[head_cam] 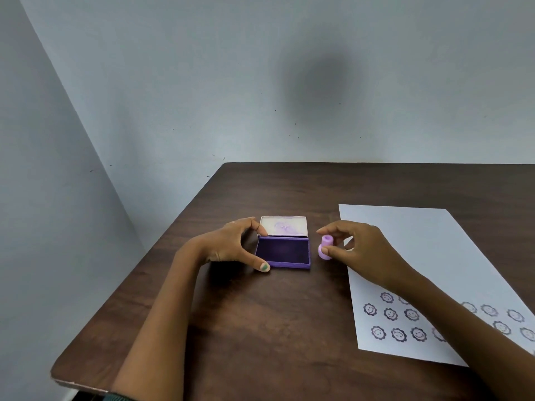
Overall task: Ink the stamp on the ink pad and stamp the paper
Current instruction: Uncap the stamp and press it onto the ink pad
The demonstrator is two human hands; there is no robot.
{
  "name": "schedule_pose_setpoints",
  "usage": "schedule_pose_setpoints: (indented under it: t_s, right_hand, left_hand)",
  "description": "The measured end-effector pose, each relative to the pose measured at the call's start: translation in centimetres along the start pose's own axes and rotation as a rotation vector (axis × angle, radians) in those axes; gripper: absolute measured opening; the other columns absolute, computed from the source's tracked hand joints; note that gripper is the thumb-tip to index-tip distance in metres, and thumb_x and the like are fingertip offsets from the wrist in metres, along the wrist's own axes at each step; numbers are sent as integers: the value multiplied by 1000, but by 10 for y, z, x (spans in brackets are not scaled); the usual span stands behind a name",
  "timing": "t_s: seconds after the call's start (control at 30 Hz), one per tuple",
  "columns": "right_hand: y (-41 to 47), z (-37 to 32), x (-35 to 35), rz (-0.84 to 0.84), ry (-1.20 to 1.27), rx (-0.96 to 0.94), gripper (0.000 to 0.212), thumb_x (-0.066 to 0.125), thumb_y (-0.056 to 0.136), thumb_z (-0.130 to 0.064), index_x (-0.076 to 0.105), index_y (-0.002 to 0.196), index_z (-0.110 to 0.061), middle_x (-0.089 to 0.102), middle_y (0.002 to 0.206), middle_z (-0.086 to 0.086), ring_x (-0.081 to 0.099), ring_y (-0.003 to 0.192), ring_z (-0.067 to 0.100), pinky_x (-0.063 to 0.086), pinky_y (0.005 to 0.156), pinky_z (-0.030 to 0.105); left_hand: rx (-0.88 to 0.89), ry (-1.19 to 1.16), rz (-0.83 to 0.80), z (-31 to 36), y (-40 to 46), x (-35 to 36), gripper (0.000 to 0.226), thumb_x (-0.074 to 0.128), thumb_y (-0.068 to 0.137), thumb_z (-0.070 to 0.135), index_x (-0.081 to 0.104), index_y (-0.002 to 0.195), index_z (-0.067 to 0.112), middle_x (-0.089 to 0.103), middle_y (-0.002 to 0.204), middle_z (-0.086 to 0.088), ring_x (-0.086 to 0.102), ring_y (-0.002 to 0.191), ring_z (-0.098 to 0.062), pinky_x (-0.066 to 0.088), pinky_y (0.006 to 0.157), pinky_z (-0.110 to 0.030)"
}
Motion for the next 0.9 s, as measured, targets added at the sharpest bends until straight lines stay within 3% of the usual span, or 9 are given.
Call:
schedule_pose_setpoints:
  t_s: [0.13, 0.2, 0.3, 0.4, 0.5, 0.6, 0.67, 0.77, 0.9]
  right_hand:
    - [0, 3, -8, 77, 42, 21, 28, 71, 78, -16, 66, 104, -12, 66, 93, -4, 57, 75, -1, 39, 65, -6]
    - [1, 5, -12, 126, 119, 52, 29, 73, 76, -16, 66, 104, -12, 65, 92, -5, 60, 76, 0, 42, 66, -4]
    - [-1, 9, -17, 174, 368, 115, 26, 74, 73, -17, 68, 98, -15, 71, 90, -5, 68, 76, 7, 51, 67, 7]
    - [-3, 12, -12, 153, 609, 188, 29, 72, 69, -27, 68, 95, -15, 74, 90, 2, 70, 81, 12, 55, 71, 19]
    - [-5, 20, -4, 118, 822, 285, 34, 68, 70, -26, 67, 98, -7, 73, 95, 15, 70, 85, 27, 56, 78, 35]
    - [-6, 26, 3, 98, 1021, 389, 32, 68, 69, -23, 67, 96, -6, 74, 89, 13, 71, 77, 22, 58, 69, 27]
    - [-8, 30, 8, 99, 1153, 464, 28, 68, 67, -21, 68, 92, -7, 75, 81, 8, 71, 71, 16, 56, 61, 21]
    - [-10, 33, 16, 93, 1309, 552, 29, 67, 67, -17, 68, 94, -6, 76, 80, 8, 72, 72, 15, 58, 61, 22]
    - [-12, 36, 19, 94, 1391, 597, 20, 61, 78, -10, 67, 96, -5, 76, 82, 9, 72, 75, 17, 58, 62, 23]
  left_hand:
    - [-45, 107, 34, 4, -4, -2, 79, 86, 55, 49, 43, 120, 39, 34, 137, 11, 37, 121, -14, 38, 100, -33]
    - [-36, 176, 144, 13, -5, -11, 91, 80, 49, 61, 38, 128, 43, 28, 146, 9, 28, 132, -19, 30, 108, -41]
    - [117, 205, 363, 51, -10, -19, 80, 73, 49, 68, 44, 122, 50, 31, 148, 20, 27, 136, -14, 18, 112, -43]
    - [345, 15, 447, 89, -15, -10, 59, 83, 58, 51, 60, 111, 38, 57, 124, 22, 51, 117, -1, 40, 105, -36]
    - [485, -92, 440, 116, -20, 6, 42, 85, 65, 30, 67, 103, 22, 69, 104, 10, 65, 93, -6, 55, 83, -32]
    - [572, -112, 509, 129, -24, 12, 35, 82, 70, 22, 69, 101, 13, 71, 99, 2, 67, 85, -12, 56, 81, -35]
    - [588, -113, 571, 132, -27, 12, 33, 78, 74, 23, 69, 104, 15, 70, 102, 5, 66, 87, -8, 54, 88, -41]
    - [568, -142, 648, 130, -29, 11, 34, 76, 75, 23, 69, 108, 17, 68, 102, 11, 67, 89, -1, 41, 106, -46]
    - [520, -245, 682, 126, -29, 11, 32, 76, 75, 19, 70, 106, 16, 69, 98, 13, 68, 88, 1, 43, 103, -50]
Point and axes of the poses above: each hand's wrist, its own y-axis towards the middle knuckle, its own x-axis out of the palm, z = x × y, the point moved 10 cm from there along y, towards the middle knuckle
